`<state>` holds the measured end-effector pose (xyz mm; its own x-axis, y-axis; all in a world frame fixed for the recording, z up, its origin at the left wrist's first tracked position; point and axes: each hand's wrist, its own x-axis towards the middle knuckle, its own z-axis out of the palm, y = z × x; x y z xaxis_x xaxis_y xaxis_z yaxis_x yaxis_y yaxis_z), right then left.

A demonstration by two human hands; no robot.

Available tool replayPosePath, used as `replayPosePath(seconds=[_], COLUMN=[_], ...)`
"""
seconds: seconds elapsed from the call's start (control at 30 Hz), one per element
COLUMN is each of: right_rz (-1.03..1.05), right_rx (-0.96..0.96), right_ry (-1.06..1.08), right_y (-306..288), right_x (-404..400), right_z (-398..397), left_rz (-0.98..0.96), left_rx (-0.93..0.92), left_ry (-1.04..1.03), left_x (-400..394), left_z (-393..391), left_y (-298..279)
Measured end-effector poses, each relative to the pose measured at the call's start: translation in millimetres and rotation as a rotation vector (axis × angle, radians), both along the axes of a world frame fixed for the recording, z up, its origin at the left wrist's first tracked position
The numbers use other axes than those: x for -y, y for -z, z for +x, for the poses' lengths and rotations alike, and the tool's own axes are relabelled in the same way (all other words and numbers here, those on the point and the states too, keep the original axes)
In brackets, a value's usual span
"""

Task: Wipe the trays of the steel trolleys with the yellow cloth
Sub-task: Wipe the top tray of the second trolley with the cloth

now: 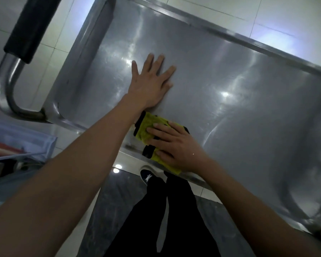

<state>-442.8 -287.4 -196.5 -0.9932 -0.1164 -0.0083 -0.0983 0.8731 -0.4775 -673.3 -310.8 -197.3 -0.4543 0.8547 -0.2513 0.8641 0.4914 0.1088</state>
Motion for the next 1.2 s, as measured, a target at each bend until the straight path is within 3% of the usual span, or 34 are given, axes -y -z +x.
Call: replayPosePath(seconds=[0.3, 0.63, 0.9, 1.2], right_rz=[0.068, 0.133, 0.141, 0.123], right_rx=[-0.039, -0.045, -0.052, -0.023], right_ry=[0.200, 0.338, 0.429, 0.280], right_y=[-4, 3, 4, 0], right_x=[-129, -291, -284, -191], right_z=[-10, -94, -97, -14], left_rz=[-0.002, -0.036, -0.066, -0.120], left_rx=[-0.002, 0.057, 0.095, 0.053], left_ry=[-0.029, -0.085, -0.129, -0.145], left_x=[-4, -20, -31, -40], left_z=[-2, -4, -4, 0], left_y=[0, -6, -11, -13])
